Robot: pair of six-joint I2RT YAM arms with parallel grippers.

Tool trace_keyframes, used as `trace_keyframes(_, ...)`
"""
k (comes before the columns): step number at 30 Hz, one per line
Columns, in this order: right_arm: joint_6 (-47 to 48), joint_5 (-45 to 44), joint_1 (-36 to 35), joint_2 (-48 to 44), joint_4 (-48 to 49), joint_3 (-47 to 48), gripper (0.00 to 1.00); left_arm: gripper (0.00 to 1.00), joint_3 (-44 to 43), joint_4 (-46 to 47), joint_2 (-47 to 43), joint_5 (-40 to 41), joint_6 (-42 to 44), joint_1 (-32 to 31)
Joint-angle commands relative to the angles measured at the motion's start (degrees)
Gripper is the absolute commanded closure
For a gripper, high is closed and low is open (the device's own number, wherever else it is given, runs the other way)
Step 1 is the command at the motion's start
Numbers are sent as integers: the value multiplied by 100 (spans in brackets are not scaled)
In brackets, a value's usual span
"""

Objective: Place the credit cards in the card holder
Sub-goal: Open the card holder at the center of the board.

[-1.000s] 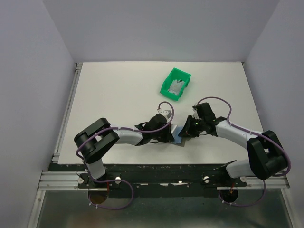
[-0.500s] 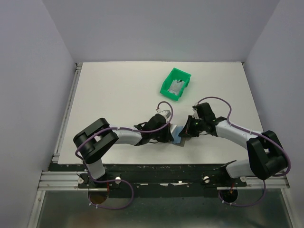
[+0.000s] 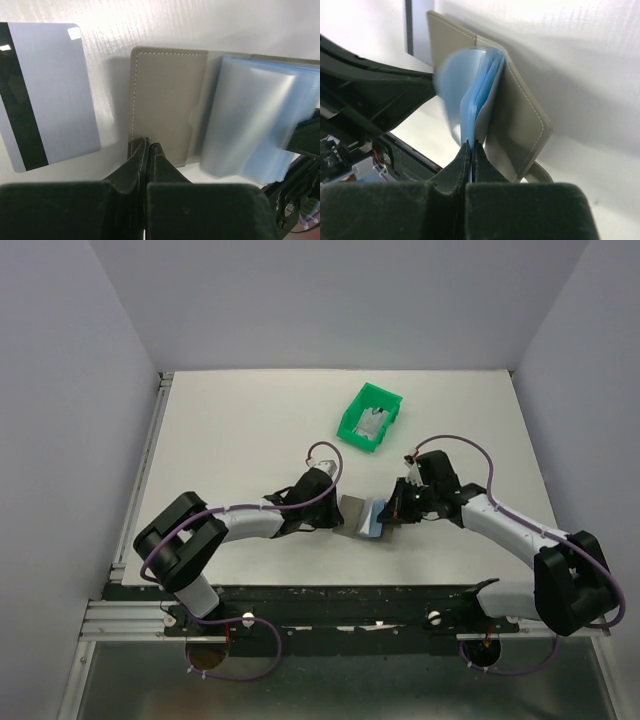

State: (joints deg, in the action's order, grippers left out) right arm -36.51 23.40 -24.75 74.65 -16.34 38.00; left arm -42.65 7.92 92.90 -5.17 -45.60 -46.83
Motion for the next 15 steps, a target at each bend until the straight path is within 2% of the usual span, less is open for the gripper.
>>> trace_keyframes(1,407,288,-12,-196,-466,330,100,100,-120,-388,-158,235,166,7)
trace_keyframes(7,759,-63,-12,-197,-1379,848,100,100,-50,-318,-623,201,131,16)
trace_keyframes(15,1234,-1284,-12,22,-3145,1859,100,100,-225,-291,-1344,86,438,7)
